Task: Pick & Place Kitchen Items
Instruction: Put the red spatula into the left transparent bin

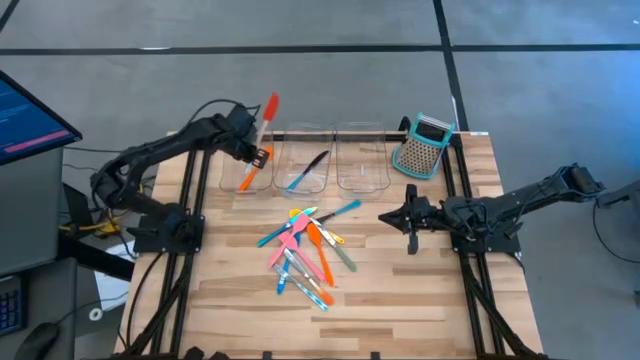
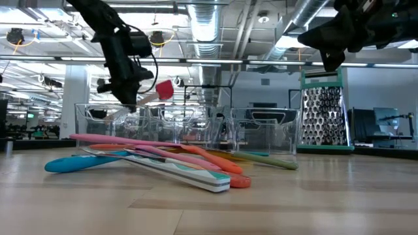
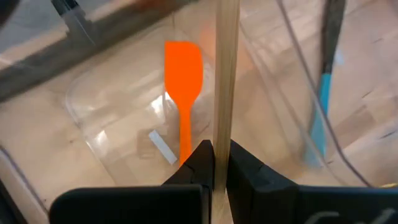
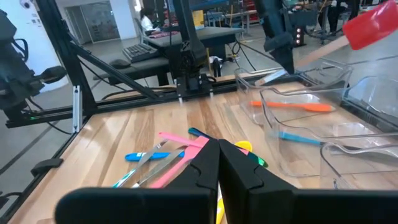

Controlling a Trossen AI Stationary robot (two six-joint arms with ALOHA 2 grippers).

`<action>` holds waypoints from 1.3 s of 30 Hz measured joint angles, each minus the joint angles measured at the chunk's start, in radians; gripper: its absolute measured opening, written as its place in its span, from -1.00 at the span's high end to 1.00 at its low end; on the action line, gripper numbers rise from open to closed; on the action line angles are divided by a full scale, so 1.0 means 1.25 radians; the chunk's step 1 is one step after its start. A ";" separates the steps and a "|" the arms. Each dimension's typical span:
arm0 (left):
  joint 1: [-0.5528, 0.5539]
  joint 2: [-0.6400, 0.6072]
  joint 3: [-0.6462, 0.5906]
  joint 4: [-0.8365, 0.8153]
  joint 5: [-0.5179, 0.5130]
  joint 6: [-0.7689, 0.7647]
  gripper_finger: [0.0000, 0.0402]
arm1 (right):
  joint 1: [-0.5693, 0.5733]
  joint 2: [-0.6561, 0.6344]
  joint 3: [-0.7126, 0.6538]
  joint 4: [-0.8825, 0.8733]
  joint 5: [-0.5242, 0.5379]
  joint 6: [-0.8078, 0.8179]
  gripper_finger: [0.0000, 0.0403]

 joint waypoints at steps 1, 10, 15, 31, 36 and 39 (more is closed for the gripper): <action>0.000 0.006 0.000 -0.002 0.000 0.000 0.96 | 0.000 0.000 0.000 0.000 0.000 0.000 1.00; 0.000 -0.022 -0.018 -0.051 -0.058 -0.021 0.96 | 0.000 0.000 0.000 -0.003 0.000 -0.002 1.00; 0.000 -0.105 -0.083 -0.035 -0.070 -0.021 0.96 | 0.000 0.000 0.000 -0.004 0.000 -0.003 1.00; -0.001 -0.196 -0.317 0.150 -0.076 -0.037 0.96 | 0.000 0.000 0.000 0.003 0.000 -0.002 1.00; -0.001 -0.196 -0.324 0.173 -0.073 -0.037 0.96 | -0.001 0.000 0.000 0.003 0.000 -0.002 1.00; -0.001 -0.196 -0.324 0.191 -0.072 -0.037 0.96 | -0.001 0.000 0.000 0.003 0.000 -0.002 1.00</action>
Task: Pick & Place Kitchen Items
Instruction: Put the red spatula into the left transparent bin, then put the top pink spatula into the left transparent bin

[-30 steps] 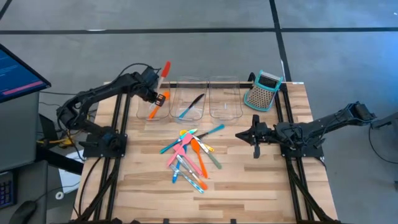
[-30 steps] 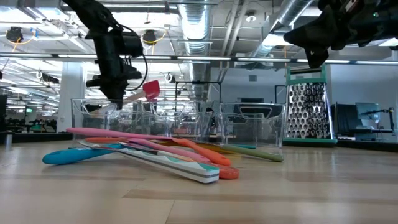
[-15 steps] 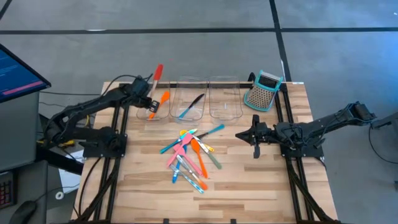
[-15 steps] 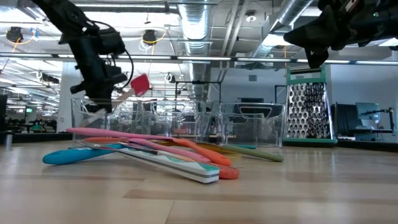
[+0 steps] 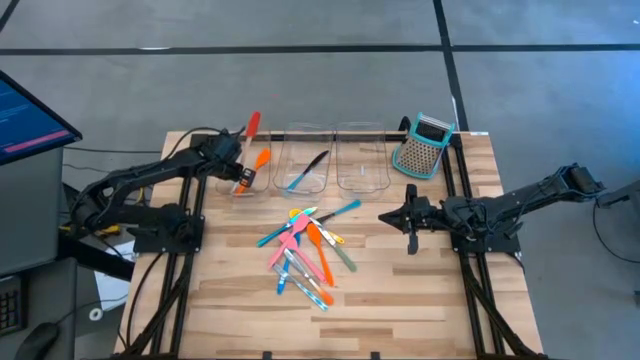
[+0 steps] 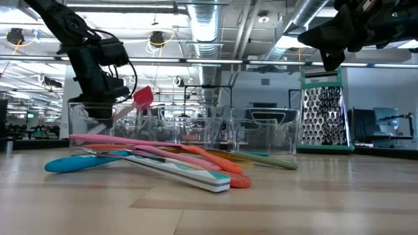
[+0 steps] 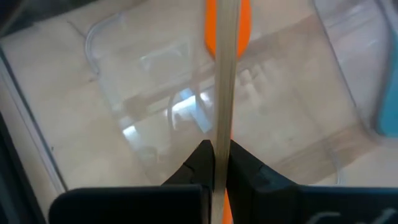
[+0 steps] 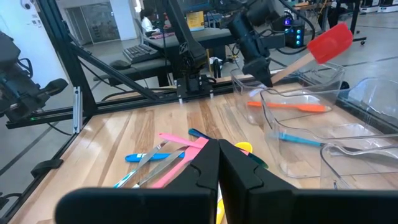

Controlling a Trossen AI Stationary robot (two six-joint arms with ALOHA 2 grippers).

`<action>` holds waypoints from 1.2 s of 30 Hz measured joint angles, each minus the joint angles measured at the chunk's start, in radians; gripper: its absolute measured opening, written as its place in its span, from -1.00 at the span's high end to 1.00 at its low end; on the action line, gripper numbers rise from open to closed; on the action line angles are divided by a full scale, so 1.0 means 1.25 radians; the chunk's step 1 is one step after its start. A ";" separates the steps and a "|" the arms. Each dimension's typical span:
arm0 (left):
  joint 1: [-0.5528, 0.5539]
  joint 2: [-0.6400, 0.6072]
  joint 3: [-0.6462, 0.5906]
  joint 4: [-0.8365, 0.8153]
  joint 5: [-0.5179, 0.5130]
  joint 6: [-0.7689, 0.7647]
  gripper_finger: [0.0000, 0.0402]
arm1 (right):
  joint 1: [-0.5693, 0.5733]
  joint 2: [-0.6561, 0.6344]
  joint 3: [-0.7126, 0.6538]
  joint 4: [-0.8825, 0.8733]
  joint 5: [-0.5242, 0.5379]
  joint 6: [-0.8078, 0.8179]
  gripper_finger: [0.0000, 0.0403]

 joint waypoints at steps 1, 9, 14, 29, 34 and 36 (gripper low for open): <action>0.000 0.000 0.000 0.007 0.000 0.000 0.95 | 0.000 0.000 0.000 0.000 0.000 0.000 1.00; 0.000 0.000 0.000 0.023 0.003 0.000 0.82 | 0.000 0.000 0.000 0.000 0.000 0.002 1.00; 0.000 0.000 0.000 0.024 -0.008 0.000 0.77 | 0.000 0.000 0.000 0.000 0.000 0.002 1.00; 0.000 -0.037 0.000 0.115 -0.072 0.059 0.49 | 0.000 0.000 0.000 0.000 0.000 0.001 1.00; 0.000 -0.104 0.000 0.132 -0.072 0.104 0.49 | 0.000 0.000 0.000 0.000 0.000 -0.001 1.00; 0.000 -0.138 0.000 0.144 -0.072 0.106 0.49 | -0.001 0.000 0.000 0.000 0.000 -0.001 1.00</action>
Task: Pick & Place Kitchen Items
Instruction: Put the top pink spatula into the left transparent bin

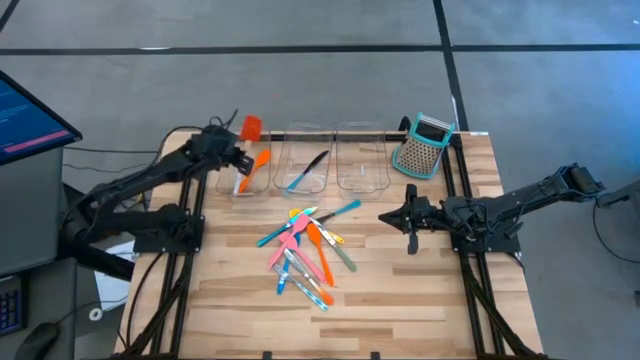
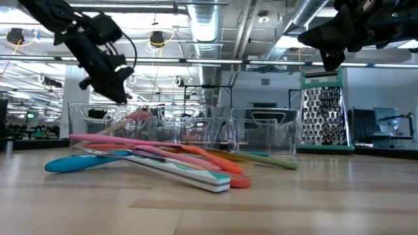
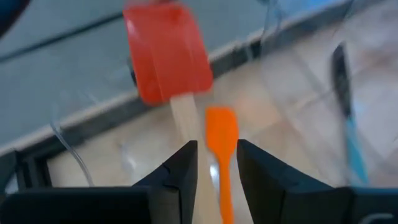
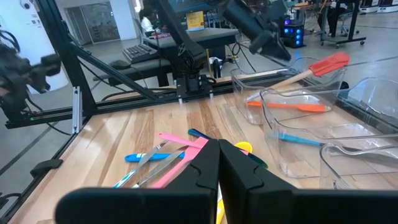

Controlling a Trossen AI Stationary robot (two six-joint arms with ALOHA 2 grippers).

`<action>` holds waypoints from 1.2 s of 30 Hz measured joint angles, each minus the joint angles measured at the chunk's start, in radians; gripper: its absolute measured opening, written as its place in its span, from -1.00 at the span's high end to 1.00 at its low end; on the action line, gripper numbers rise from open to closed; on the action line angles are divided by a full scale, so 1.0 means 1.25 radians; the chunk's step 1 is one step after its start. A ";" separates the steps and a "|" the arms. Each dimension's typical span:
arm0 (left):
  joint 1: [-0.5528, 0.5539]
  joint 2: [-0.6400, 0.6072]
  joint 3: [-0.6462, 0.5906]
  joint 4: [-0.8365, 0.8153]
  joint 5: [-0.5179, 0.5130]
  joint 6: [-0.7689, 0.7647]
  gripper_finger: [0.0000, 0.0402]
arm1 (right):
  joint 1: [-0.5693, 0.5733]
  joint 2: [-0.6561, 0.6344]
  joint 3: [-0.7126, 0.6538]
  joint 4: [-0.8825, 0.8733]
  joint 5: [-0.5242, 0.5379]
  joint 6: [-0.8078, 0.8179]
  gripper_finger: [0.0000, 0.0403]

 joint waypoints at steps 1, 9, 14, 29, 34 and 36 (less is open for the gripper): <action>0.000 -0.019 0.000 0.006 0.000 0.000 0.49 | 0.000 0.000 0.000 0.000 0.000 0.000 1.00; -0.020 -0.172 0.000 0.031 0.001 0.002 0.49 | 0.000 0.000 0.000 0.001 0.001 -0.020 1.00; -0.038 -0.243 0.000 0.035 0.054 0.002 0.51 | 0.000 0.000 0.000 0.019 0.001 -0.021 1.00; -0.221 -0.281 0.000 0.037 0.154 0.089 0.98 | 0.000 0.000 0.000 0.084 0.001 -0.105 1.00; -0.328 -0.281 0.000 0.041 0.154 0.100 0.99 | 0.001 0.002 0.000 0.084 0.001 -0.078 1.00; -0.379 -0.281 0.000 0.050 0.154 0.099 0.99 | 0.001 0.011 0.000 0.085 0.001 -0.077 1.00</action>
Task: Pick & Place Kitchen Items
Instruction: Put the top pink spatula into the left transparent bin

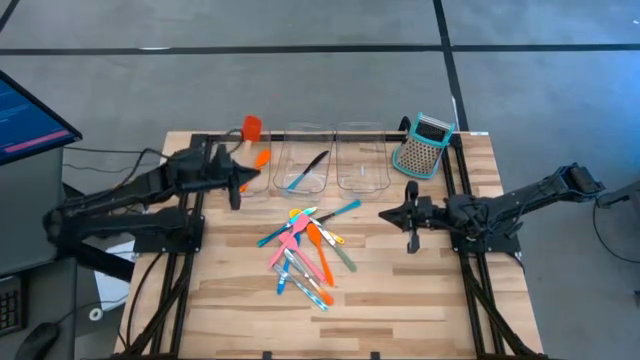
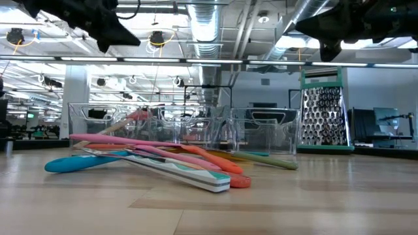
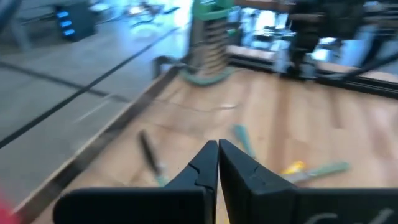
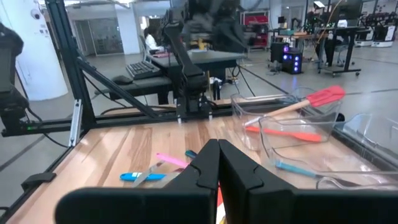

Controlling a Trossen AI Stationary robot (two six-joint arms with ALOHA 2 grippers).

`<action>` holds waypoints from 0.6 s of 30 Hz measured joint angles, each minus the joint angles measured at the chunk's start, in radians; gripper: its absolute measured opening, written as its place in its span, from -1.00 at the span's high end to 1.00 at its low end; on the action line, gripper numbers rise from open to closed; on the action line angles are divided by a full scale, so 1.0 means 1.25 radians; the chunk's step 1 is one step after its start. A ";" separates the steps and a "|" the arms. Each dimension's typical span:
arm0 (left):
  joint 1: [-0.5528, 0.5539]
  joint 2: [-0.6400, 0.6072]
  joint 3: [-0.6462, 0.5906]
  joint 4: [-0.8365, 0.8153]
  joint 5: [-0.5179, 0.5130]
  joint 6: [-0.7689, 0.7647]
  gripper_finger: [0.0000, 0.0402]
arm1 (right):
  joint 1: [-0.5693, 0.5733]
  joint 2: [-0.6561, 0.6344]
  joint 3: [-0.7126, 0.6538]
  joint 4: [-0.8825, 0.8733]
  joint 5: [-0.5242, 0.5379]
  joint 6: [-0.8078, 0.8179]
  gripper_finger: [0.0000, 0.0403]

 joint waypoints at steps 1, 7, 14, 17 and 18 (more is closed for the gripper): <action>-0.029 0.000 0.000 0.011 0.000 0.000 0.99 | 0.000 0.005 0.000 0.001 0.000 0.000 1.00; -0.206 0.000 0.000 0.115 0.000 0.021 0.99 | 0.000 0.033 0.000 0.040 0.000 0.002 1.00; -0.372 0.000 0.000 0.135 -0.122 0.050 0.99 | 0.000 0.044 0.000 0.059 -0.001 -0.004 1.00; -0.417 0.005 0.000 0.135 -0.154 0.050 0.99 | 0.000 0.044 0.000 0.059 -0.001 -0.004 1.00; -0.426 0.007 0.000 0.134 -0.156 0.050 0.99 | 0.000 0.044 0.000 0.059 -0.001 -0.004 1.00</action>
